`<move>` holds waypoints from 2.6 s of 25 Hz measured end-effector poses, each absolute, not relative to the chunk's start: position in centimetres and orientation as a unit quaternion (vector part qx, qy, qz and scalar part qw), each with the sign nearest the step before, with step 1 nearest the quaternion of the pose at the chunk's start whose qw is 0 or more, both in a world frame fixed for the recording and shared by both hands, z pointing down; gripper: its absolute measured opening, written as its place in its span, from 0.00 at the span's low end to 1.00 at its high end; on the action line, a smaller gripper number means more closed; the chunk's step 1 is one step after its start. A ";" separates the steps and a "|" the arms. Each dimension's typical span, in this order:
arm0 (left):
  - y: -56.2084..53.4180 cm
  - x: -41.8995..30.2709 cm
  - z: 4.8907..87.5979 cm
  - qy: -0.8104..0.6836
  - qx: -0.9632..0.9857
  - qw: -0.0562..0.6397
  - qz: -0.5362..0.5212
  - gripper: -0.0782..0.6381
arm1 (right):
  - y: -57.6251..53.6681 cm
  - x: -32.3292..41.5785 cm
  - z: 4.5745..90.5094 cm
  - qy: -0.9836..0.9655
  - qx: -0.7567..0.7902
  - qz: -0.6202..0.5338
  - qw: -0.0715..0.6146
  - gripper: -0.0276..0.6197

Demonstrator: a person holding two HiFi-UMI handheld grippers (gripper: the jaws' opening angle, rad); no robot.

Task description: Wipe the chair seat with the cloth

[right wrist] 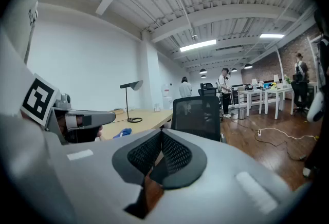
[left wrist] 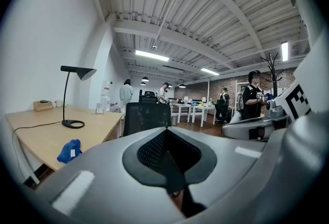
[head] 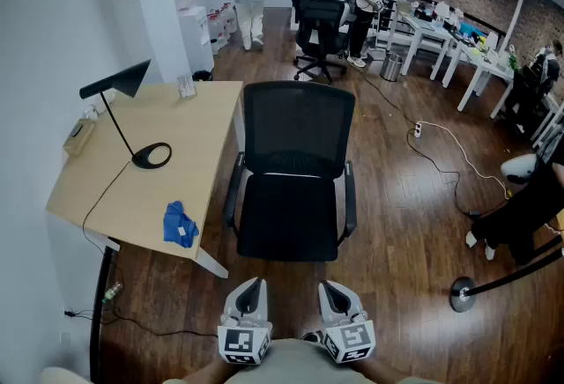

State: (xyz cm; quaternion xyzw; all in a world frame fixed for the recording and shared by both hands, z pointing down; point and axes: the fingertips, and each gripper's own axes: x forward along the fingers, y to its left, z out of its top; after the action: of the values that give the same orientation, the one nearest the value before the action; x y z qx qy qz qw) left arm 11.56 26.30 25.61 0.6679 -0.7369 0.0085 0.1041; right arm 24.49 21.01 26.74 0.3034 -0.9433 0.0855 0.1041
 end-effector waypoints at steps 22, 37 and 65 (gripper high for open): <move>29.7 -27.4 31.1 -0.849 0.515 0.109 0.047 0.12 | 19.0 -16.6 32.1 -0.972 0.108 0.009 0.207 0.17; 31.5 -33.0 39.9 -0.881 0.423 0.189 0.096 0.12 | 24.1 -29.8 47.8 -0.936 -0.053 0.020 0.348 0.38; 2.3 -20.1 40.7 -0.811 0.535 0.198 0.130 0.12 | -5.7 -14.1 47.7 -0.930 0.125 0.136 0.318 0.18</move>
State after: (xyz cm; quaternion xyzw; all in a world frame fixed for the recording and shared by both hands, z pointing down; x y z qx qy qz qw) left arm -20.07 2.33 40.67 0.5351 -0.8108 0.1303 0.1983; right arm -14.14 -5.71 47.72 0.1246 -0.9299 0.1360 0.3181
